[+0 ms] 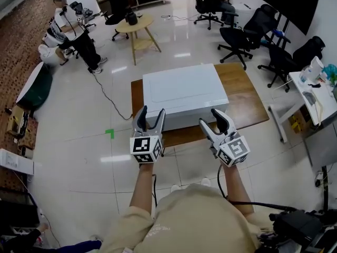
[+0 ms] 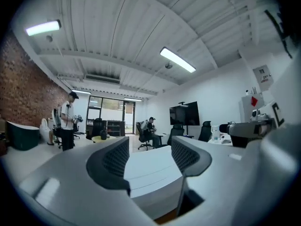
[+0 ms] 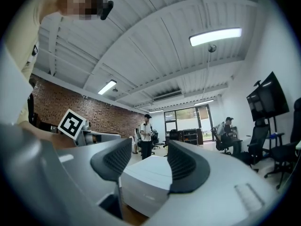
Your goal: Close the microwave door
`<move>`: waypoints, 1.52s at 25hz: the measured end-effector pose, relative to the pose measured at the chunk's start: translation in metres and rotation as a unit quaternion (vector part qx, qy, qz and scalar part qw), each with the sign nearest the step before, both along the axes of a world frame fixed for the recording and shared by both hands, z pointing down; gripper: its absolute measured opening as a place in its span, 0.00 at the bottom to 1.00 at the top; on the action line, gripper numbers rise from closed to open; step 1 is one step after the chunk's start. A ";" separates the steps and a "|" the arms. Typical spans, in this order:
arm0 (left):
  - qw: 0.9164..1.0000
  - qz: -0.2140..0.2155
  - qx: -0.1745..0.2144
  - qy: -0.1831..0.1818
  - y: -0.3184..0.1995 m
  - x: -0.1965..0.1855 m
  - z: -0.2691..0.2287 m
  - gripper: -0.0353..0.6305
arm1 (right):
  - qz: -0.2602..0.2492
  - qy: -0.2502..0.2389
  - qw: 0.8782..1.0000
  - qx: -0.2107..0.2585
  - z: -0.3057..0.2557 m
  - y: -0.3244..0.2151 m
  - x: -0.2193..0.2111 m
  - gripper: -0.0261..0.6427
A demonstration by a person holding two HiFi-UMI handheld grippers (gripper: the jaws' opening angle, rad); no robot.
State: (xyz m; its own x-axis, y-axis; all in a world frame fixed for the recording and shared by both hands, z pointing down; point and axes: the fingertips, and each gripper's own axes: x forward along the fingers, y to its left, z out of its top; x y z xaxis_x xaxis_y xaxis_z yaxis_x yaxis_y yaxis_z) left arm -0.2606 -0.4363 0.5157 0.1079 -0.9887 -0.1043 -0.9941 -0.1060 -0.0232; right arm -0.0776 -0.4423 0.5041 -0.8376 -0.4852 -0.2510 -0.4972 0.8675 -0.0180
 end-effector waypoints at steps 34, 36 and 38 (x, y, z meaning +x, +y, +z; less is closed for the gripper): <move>0.997 -0.010 0.060 -0.047 0.204 0.088 -0.034 0.54 | 0.052 -0.004 0.998 0.018 -0.023 0.168 0.054 0.42; 0.998 -0.012 0.056 -0.041 0.213 0.118 -0.022 0.54 | 0.071 0.001 0.997 0.014 -0.001 0.172 0.094 0.42; 0.998 -0.012 0.043 -0.043 0.216 0.154 0.004 0.54 | 0.094 0.016 0.995 0.012 0.031 0.161 0.135 0.51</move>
State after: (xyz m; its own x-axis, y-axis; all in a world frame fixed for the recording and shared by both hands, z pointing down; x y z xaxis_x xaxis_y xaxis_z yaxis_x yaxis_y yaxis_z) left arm -0.1064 -0.2206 0.5199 0.0954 -0.9791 -0.1795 -0.9904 -0.0752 -0.1161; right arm 0.0578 -0.2814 0.5354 -0.7398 -0.6285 -0.2401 -0.6511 0.7587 0.0204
